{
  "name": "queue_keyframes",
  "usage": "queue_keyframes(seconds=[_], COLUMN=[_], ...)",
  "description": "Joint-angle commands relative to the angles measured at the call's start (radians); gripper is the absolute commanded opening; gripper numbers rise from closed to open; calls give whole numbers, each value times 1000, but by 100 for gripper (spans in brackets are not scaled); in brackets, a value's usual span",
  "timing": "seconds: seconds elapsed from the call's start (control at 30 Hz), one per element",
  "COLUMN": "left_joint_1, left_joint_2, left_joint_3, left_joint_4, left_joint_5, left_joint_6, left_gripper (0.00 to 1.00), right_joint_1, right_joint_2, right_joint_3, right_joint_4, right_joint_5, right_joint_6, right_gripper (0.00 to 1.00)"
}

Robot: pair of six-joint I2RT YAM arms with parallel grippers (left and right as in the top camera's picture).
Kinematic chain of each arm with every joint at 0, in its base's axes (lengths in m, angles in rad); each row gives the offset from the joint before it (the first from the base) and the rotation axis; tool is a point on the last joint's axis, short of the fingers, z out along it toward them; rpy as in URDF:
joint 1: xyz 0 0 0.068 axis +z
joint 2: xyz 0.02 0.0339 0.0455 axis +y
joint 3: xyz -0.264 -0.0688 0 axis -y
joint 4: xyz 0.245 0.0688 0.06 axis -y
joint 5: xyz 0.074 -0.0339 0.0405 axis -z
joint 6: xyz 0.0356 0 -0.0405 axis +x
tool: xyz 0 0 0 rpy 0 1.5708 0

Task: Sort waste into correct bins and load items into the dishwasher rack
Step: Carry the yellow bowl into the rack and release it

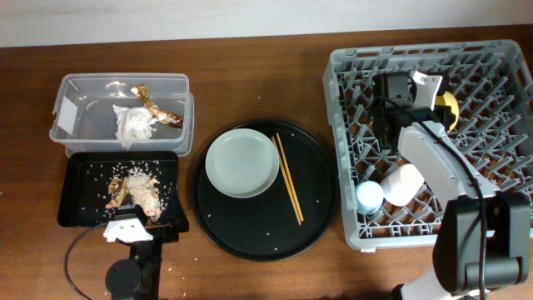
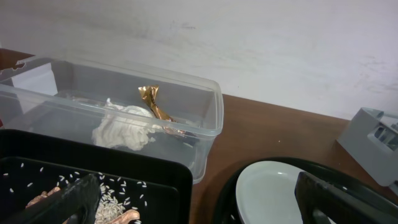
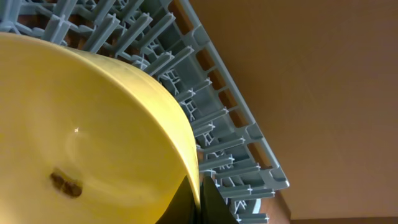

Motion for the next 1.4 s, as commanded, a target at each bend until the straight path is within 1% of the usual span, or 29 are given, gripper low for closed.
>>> queue_keyframes(seconds=[0.0,0.03,0.07,0.2,0.3,0.33,0.37,0.4,0.43,0.47,0.5,0.57,0.63,0.67,0.73,0.83,0.87,0.9,0.93,0.97,1.0,1.07,1.1,1.17,1.2,1.23,1.27,1.3,1.37], left_joint_1=[-4,-4,-4,-4,-4,-4,-4,-4,-4,-4,-4,-4,-4,-4,-4,-4,-4,-4,-4,-4,-4,-4,-4,-4,-4,-4,-4,-4,-4], left_joint_2=[-4,-4,-4,-4,-4,-4,-4,-4,-4,-4,-4,-4,-4,-4,-4,-4,-4,-4,-4,-4,-4,-4,-4,-4,-4,-4,-4,-4,-4], left_joint_3=[-8,-8,-8,-8,-8,-8,-8,-8,-8,-8,-8,-8,-8,-8,-8,-8,-8,-8,-8,-8,-8,-8,-8,-8,-8,-8,-8,-8,-8], left_joint_4=[3,2,3,2,2,2,2,2,3,3,2,2,2,2,3,2,2,2,2,2,2,2,2,3,2,2,2,2,2], left_joint_5=[3,3,3,3,3,3,3,3,3,4,3,3,3,3,3,3,3,3,3,3,3,3,3,3,3,3,4,3,3], left_joint_6=[20,20,20,20,20,20,20,20,20,20,20,20,20,20,20,20,20,20,20,20,20,20,20,20,20,20,20,20,20], left_gripper=[99,99,99,99,99,99,99,99,99,99,99,99,99,99,99,99,99,99,99,99,99,99,99,99,99,99,99,99,99], right_joint_1=[-5,-7,-6,-6,11,40,79,109,135,159,181,256,301,311,304,237,201,165,128,95,30,-92,-130,-181,-191,-197,-208,-216,-238], right_joint_2=[18,17,17,19,19,19,19,15,2,-19,-42,-101,-127,-131,-133,-133,-132,-129,-124,-117,-101,-46,-15,58,86,110,134,133,106], right_joint_3=[1,3,6,6,5,5,6,8,23,50,87,216,290,306,307,307,307,307,307,307,307,307,307,307,307,307,307,307,311], right_joint_4=[0,20,21,19,-36,-91,-143,-176,-211,-246,-285,-413,-481,-495,-496,-480,-459,-432,-407,-388,-351,-298,-294,-295,-295,-296,-304,-307,-311], right_joint_5=[136,182,182,117,-54,-175,-212,-212,-212,-232,-275,-413,-497,-509,-511,-515,-586,-672,-768,-856,-1018,-1290,-1350,-1382,-1383,-1382,-1382,-1382,-1378], right_joint_6=[-25,-26,-26,-38,-60,-59,-32,5,35,60,60,73,74,77,100,128,129,125,126,126,126,127,139,145,145,145,151,153,156], right_gripper=[4,4,4,4,4,4,4,10,25,51,57,61,50,33,4,4,5,10,17,27,52,62,63,61,54,34,8,4,4])
